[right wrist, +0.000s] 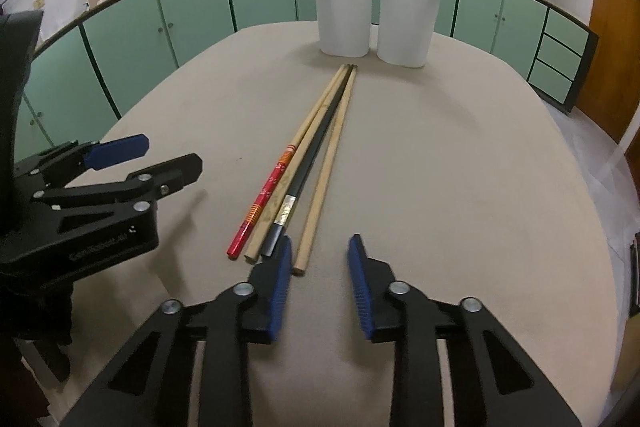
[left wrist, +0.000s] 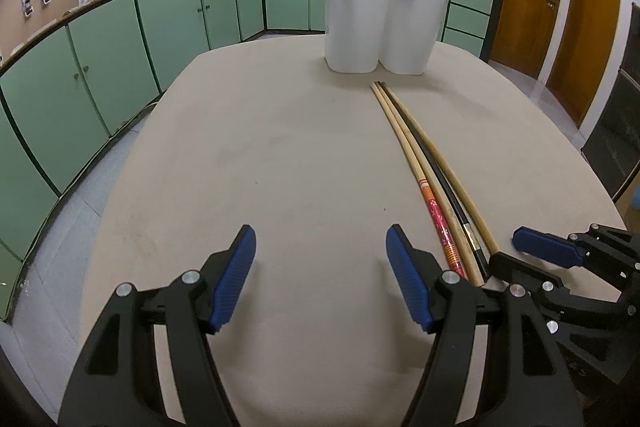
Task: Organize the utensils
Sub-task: 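Grasp a plain wooden chopstick with the right tool while the left tool grasps a red-patterned one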
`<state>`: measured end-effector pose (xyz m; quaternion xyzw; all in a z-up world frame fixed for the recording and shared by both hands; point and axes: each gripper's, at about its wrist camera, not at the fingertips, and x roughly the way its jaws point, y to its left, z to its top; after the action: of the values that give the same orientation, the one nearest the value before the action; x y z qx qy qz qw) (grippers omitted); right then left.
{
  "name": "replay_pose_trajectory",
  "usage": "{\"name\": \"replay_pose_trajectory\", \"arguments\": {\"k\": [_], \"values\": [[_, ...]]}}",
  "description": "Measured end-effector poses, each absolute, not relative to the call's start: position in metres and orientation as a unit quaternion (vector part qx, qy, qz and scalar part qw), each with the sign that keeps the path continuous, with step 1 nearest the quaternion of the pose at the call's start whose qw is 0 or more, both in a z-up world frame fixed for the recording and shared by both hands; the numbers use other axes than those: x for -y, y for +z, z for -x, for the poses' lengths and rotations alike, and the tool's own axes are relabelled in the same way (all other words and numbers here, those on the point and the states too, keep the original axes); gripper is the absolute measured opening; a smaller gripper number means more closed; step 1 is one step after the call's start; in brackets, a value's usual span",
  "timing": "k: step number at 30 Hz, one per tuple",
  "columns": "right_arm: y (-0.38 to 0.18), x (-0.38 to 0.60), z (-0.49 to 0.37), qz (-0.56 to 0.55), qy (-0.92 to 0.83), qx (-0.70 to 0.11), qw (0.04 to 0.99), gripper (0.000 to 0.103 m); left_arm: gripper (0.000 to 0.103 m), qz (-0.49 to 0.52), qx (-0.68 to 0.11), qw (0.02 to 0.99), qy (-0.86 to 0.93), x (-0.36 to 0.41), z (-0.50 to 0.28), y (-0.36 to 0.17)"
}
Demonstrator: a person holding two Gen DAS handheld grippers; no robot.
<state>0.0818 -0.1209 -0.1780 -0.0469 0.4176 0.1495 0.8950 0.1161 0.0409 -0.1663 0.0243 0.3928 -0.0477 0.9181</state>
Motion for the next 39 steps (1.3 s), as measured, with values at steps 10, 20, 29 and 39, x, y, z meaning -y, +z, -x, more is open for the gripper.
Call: {"name": "replay_pose_trajectory", "arguments": {"k": [10,20,29,39], "values": [[-0.177,0.137,-0.086,0.019,0.14,-0.419,0.897,0.007,0.066,-0.026,-0.39,0.917,-0.074,-0.026,-0.113,-0.163],[-0.176,0.179,-0.091,0.0,0.092,-0.418,0.904,0.007,0.066,-0.051,-0.413,0.903,-0.105,0.002,-0.112,-0.173],[-0.177,0.176,-0.093,0.006,0.1,-0.416,0.904,0.007,0.067,-0.045,-0.433,0.897,-0.077,-0.001,-0.12,-0.18],[-0.177,0.176,-0.084,0.009,0.122,-0.414,0.902,0.018,0.066,-0.041,-0.432,0.897,-0.079,-0.005,-0.116,-0.178]]}}
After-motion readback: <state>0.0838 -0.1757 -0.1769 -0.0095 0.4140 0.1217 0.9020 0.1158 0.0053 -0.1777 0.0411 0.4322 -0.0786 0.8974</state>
